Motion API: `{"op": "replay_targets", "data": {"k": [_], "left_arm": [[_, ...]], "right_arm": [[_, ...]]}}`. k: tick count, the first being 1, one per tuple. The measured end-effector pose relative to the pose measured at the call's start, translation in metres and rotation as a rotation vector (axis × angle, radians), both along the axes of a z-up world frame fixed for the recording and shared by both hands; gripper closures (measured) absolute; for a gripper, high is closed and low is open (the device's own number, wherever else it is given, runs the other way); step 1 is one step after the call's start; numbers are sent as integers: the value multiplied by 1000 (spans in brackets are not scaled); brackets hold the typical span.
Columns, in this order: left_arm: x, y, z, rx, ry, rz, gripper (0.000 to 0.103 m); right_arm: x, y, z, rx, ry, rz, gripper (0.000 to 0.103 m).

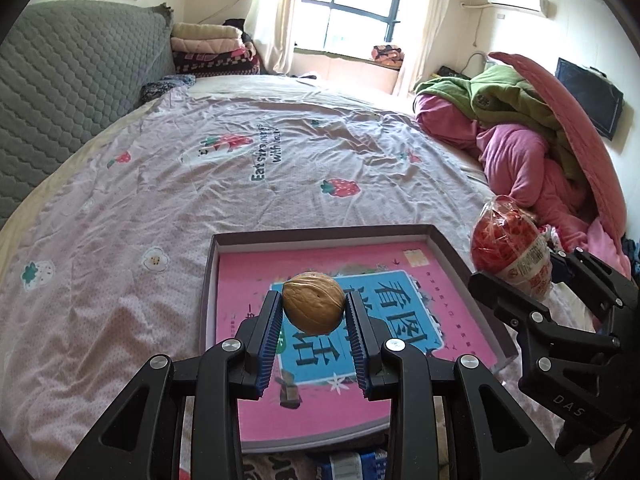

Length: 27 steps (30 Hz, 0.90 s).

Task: Organize objects
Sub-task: 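Carry the egg over the pink book tray while the left tool carries the walnut there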

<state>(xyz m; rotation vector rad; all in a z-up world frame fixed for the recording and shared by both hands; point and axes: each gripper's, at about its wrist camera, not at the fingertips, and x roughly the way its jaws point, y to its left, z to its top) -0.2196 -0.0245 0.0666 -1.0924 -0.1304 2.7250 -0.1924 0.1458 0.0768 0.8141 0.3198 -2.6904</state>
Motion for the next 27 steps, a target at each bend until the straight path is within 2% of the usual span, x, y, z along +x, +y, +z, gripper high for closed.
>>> {"op": "replay_targets", "data": {"k": [5, 9, 17, 27], "left_arm": [[-11, 2, -4, -18, 1, 13, 70], [-17, 1, -8, 4, -18, 21, 70], [-15, 9, -21, -55, -33, -4, 70], [-27, 6, -42, -63, -88, 15, 70]], "right_arm": [[-8, 2, -8, 23, -5, -11, 52], [-12, 2, -18, 44, -21, -21, 52], [-19, 6, -33, 49, -73, -50, 52], [-29, 8, -45, 72, -122, -66, 51]]}}
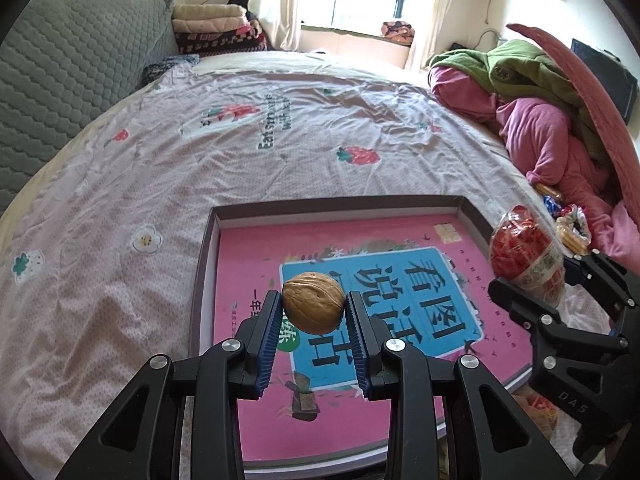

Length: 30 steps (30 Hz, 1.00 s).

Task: Organize objects
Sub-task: 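Carry the egg over the pink book tray while the left tool carries the walnut there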

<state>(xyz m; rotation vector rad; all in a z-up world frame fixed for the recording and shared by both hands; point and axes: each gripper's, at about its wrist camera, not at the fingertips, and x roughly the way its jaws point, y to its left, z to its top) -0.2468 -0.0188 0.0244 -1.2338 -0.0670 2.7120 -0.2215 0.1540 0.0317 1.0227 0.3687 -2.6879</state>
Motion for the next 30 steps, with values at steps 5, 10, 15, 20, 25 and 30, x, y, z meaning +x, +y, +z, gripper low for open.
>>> {"op": "replay_targets", "data": {"k": [5, 10, 15, 20, 25, 30], "left_arm": [[-3, 3, -10, 0, -34, -7, 70], [-5, 4, -15, -11, -45, -8, 70], [-9, 6, -25, -14, -74, -5, 70], [-10, 9, -34, -31, -92, -11, 70], [-11, 12, -39, -44, -111, -17, 70], [-11, 14, -39, -41, -110, -22, 70]], "right_arm": [[-8, 5, -6, 3, -31, -21, 51], [-14, 8, -13, 6, -57, -32, 51], [-20, 11, -22, -5, -101, -42, 51], [-23, 11, -30, -1, -133, -46, 51], [-24, 11, -35, -14, -159, -44, 52], [-27, 14, -40, -29, -180, -53, 51]]}}
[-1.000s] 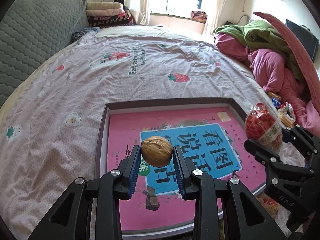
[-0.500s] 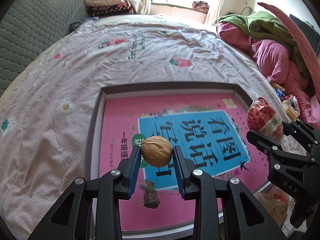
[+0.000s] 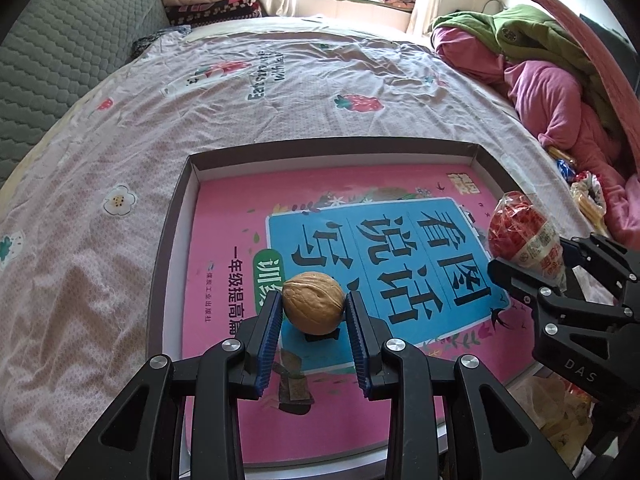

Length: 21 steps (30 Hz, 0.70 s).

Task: Organize objects
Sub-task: 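Carry the egg over the pink book tray while the left tool carries the walnut there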

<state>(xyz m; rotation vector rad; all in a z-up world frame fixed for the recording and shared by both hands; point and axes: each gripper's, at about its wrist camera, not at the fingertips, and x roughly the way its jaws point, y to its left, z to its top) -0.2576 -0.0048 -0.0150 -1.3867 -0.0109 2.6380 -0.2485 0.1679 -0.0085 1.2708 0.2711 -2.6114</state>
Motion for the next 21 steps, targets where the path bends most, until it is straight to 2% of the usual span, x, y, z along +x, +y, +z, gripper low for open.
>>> {"op": "replay_targets", "data": {"k": [21], "left_arm": [[3, 11, 1, -16, 5, -47, 70]], "right_arm": [[-1, -1, -7, 20, -36, 9, 51]]}}
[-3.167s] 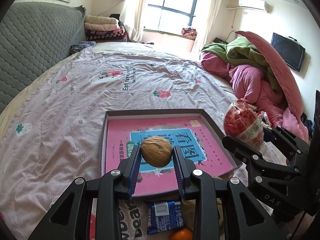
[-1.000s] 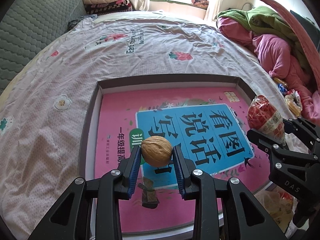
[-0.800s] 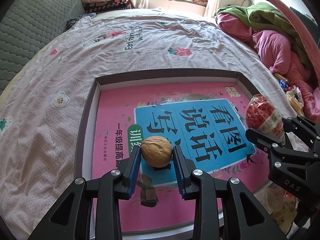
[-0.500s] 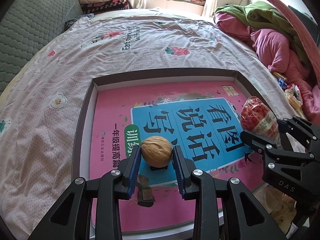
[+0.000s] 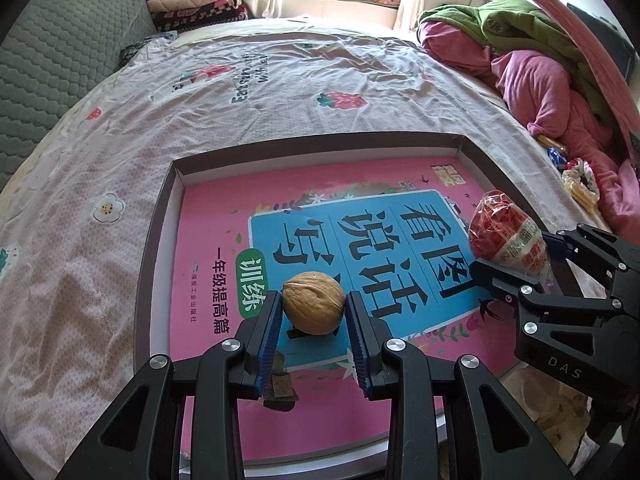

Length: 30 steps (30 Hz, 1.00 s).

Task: Organize objects
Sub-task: 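Carry the egg over the pink book tray while the left tool carries the walnut there, then lower and open the right tool on the book while the left tool releases the walnut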

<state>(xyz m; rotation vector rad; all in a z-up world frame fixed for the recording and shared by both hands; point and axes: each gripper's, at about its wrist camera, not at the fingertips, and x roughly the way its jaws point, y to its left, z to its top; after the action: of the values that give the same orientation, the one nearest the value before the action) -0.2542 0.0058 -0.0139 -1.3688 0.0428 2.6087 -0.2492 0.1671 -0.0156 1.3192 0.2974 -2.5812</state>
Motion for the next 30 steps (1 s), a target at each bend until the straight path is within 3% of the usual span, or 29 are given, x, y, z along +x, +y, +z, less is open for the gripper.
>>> {"op": "replay_targets", "data": {"k": [14, 18, 24, 30], "left_arm": [[0, 1, -2, -8, -5, 3, 68], [1, 2, 0, -11, 4, 1, 61], [1, 3, 3, -13, 5, 0, 60], [3, 1, 8, 18, 18, -5, 49]], "right_arm": [[-2, 5, -2, 11, -12, -19, 49], [-2, 6, 0, 5, -6, -25, 47], [0, 7, 3, 11, 2, -25, 46], [3, 7, 10, 3, 26, -28, 46]]}}
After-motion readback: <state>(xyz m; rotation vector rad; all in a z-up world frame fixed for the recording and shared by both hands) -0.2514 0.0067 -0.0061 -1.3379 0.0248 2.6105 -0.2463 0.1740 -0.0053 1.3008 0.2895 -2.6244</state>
